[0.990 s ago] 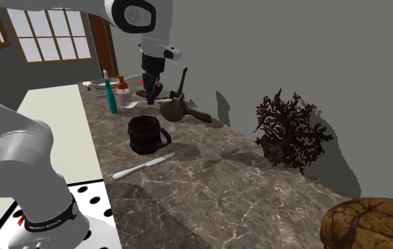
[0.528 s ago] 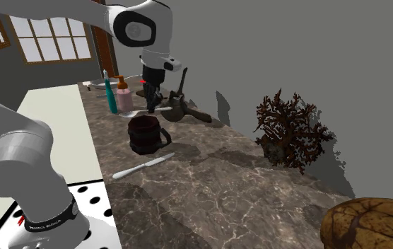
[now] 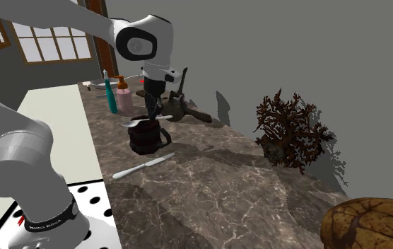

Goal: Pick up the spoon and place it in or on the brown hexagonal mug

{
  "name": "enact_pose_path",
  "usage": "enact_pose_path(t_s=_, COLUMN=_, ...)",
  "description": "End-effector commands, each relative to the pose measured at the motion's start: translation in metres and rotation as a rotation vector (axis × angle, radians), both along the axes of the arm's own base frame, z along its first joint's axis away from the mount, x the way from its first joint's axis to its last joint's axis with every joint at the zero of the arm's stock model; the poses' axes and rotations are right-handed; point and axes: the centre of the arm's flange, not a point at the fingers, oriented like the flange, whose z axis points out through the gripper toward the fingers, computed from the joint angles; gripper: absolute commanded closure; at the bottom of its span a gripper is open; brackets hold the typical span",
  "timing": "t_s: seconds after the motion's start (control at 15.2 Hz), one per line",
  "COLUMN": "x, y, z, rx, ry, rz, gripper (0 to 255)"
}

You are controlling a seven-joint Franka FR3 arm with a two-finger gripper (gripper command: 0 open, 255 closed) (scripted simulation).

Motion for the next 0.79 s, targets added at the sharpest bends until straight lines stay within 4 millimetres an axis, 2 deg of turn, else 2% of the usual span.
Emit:
enact_pose_path(t_s=0.0, x=-0.0004, y=0.0001, z=-0.0013, rx=0.0, ry=0.0, rz=0.0, gripper=255)
enact_pose_path(t_s=0.33, x=-0.0004, y=0.0001, z=-0.0013, rx=0.0, ry=0.0, rz=0.0, gripper=255)
enact_pose_path(t_s=0.4, x=-0.0004, y=0.0001, z=-0.0013, rx=0.0, ry=0.0, rz=0.0, gripper=0)
enact_pose_path(t_s=0.73, x=-0.0004, y=0.0001, z=-0.0013, rx=0.0, ry=0.0, rz=0.0, gripper=0)
